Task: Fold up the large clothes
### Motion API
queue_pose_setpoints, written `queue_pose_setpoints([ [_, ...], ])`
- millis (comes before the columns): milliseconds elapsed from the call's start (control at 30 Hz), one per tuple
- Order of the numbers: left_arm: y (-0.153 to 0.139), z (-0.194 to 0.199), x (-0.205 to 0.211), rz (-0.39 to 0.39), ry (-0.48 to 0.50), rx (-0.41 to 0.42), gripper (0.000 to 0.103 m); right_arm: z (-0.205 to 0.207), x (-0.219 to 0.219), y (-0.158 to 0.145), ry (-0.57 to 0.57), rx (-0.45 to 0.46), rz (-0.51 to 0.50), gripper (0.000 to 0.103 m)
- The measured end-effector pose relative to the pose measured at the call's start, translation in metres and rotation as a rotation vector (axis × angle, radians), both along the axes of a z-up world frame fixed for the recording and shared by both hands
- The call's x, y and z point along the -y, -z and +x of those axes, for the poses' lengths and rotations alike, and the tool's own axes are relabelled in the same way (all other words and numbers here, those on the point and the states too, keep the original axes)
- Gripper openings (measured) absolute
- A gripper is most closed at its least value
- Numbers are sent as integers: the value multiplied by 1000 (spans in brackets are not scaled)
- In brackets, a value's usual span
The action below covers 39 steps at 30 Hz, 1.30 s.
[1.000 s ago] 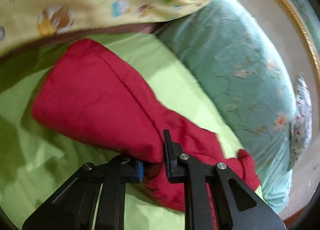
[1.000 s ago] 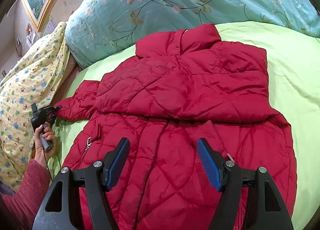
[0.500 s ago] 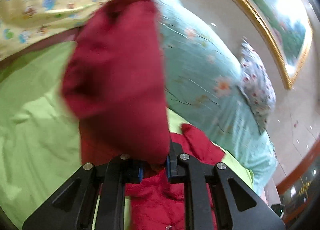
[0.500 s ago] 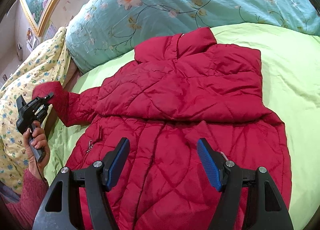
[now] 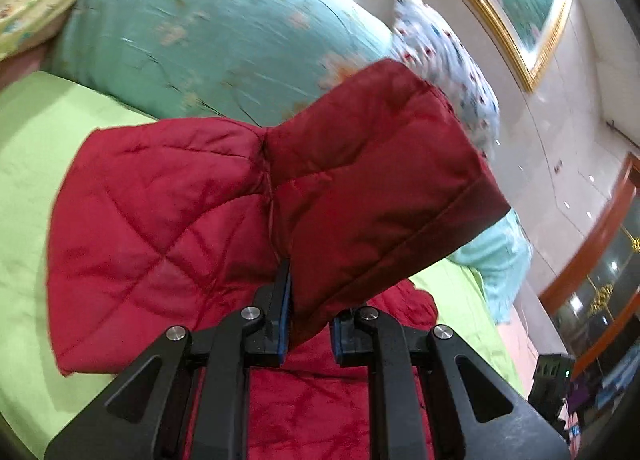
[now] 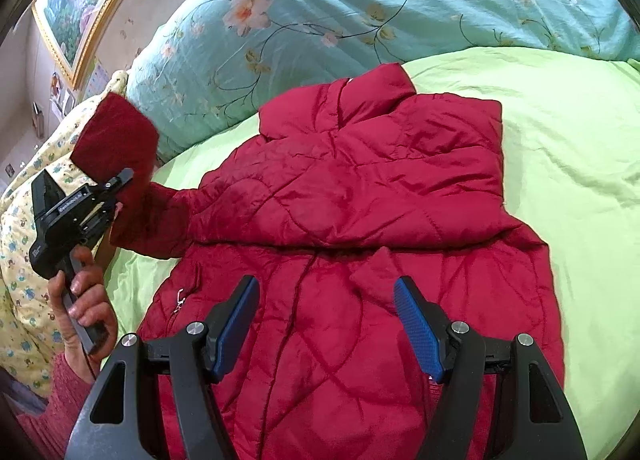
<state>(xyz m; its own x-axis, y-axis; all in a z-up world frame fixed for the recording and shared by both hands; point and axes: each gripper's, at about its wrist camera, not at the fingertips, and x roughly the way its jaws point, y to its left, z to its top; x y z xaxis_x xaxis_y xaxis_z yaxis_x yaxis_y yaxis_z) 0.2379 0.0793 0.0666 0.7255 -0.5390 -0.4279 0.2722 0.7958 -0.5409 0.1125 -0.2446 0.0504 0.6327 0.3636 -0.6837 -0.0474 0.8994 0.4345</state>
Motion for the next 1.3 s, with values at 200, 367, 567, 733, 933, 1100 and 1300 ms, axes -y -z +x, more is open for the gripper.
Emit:
queue_pose_setpoints([
  [200,8,-1,54,53,95,-13,13,-5,18,2,32,-3,22,71],
  [367,19,-1,89,93,144,-39,13,-8,33,4,53,-5,32,71],
  [567,32,0,123,138,192,-55,13,-10,50,4,77,-1,53,72],
  [733,43,2,160,189,247,-57,13,-5,65,2,96,2,106,73],
  [933,64,2,195,250,287,-85,13,9,83,-5,123,19,155,73],
  [1100,76,1,203,291,285,-92,13,36,91,-3,117,7,227,73],
  [1300,83,-4,213,366,276,-71,14,87,88,9,86,-27,368,73],
])
